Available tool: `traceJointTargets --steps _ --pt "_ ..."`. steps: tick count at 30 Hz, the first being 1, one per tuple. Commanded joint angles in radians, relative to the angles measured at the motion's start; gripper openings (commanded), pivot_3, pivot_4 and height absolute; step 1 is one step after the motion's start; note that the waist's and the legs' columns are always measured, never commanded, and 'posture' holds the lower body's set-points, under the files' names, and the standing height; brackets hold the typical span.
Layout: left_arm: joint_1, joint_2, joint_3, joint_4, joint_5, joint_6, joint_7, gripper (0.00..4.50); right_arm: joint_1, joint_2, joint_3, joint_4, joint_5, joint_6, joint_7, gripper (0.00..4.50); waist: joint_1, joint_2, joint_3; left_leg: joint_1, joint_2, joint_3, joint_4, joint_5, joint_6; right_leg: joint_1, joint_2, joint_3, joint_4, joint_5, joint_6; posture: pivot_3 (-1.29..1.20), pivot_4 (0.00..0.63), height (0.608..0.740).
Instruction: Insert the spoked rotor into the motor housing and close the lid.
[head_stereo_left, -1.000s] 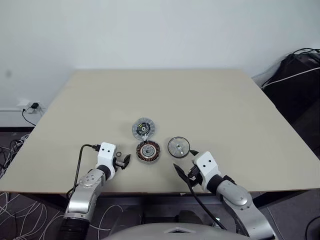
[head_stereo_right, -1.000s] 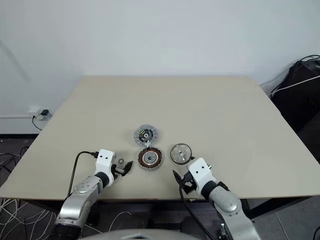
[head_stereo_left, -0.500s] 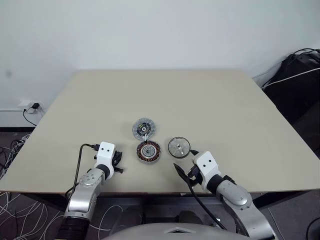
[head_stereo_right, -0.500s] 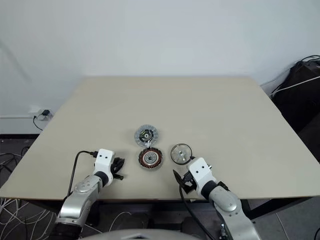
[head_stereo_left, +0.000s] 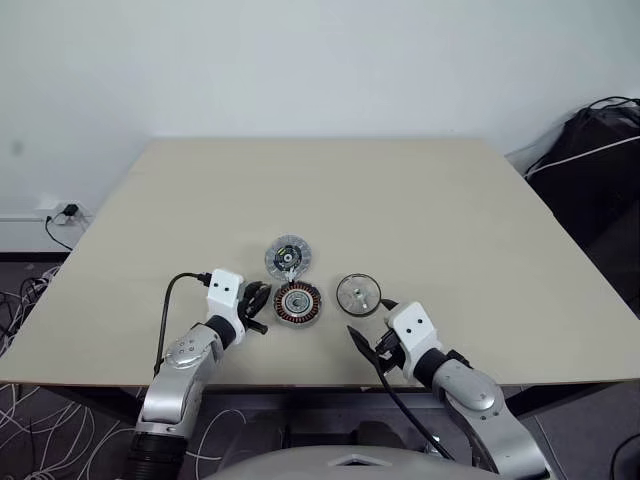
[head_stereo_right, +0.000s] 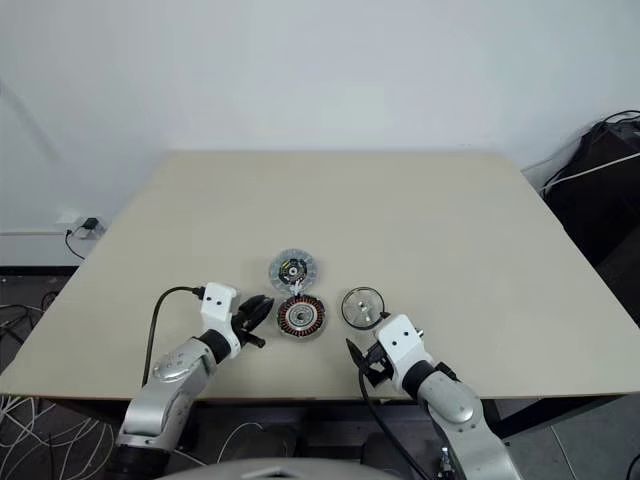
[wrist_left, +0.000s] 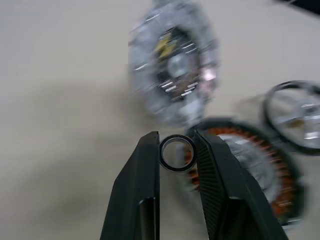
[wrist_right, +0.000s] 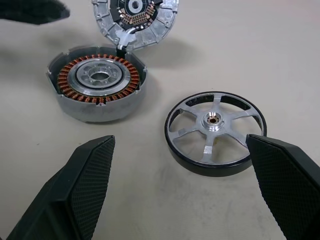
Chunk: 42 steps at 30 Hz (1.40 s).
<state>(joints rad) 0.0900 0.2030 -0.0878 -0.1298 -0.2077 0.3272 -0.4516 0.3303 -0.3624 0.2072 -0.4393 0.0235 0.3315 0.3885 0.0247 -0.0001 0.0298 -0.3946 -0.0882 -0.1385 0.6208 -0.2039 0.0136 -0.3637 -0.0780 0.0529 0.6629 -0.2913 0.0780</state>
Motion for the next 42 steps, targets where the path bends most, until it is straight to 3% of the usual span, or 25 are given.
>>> traceJointTargets --steps 1,16,25,32,36,42 --pt "-0.038 0.019 -0.033 -0.06 -0.022 0.028 -0.05 0.67 -0.012 0.005 -0.01 -0.03 -0.001 -0.012 -0.008 4.5 0.0 0.0 0.0 0.0 0.0 0.0 0.0 0.0 0.0 0.0 0.0 0.0 0.0 0.0 0.0 0.0 0.0 0.74" --pt "-0.164 0.016 -0.134 0.135 0.064 0.06 -0.064 0.67 -0.005 0.014 -0.008 -0.038 -0.004 -0.012 -0.021 4.5 0.003 0.0 0.0 0.0 0.0 0.0 0.0 0.0 0.0 0.0 0.003 0.0 0.0 0.0 0.0 0.0 0.0 0.74" --pt "-0.157 0.028 -0.143 0.139 0.078 0.074 -0.077 0.67 -0.004 0.017 -0.01 -0.042 -0.007 -0.011 -0.026 4.5 0.003 -0.001 0.001 0.0 0.0 0.0 0.0 0.0 0.0 0.0 0.002 0.0 0.0 0.0 0.0 0.0 0.0 0.74" --pt "-0.137 0.011 -0.098 0.087 0.042 0.037 -0.07 2.97 -0.015 0.02 -0.006 -0.035 -0.006 -0.011 -0.021 4.5 0.001 -0.001 0.001 0.0 0.0 0.0 0.0 0.0 0.0 0.0 0.002 0.0 0.0 0.0 0.0 0.0 0.0 0.74" --pt "-0.112 -0.011 -0.064 0.02 -0.017 0.002 -0.09 2.8 -0.021 0.022 -0.007 -0.033 -0.003 -0.011 -0.016 4.5 0.003 -0.001 0.001 0.0 0.0 0.0 0.0 0.0 0.0 0.0 0.0 0.0 0.0 0.0 0.0 0.0 0.0 0.74" --pt "-0.052 -0.014 -0.038 -0.087 -0.082 -0.014 -0.101 0.94 -0.038 0.036 -0.009 -0.03 0.018 -0.004 -0.011 4.5 0.002 -0.001 0.001 0.0 0.0 0.0 -0.001 0.0 0.0 0.0 0.0 0.0 -0.001 0.0 0.0 0.0 0.0 0.74"
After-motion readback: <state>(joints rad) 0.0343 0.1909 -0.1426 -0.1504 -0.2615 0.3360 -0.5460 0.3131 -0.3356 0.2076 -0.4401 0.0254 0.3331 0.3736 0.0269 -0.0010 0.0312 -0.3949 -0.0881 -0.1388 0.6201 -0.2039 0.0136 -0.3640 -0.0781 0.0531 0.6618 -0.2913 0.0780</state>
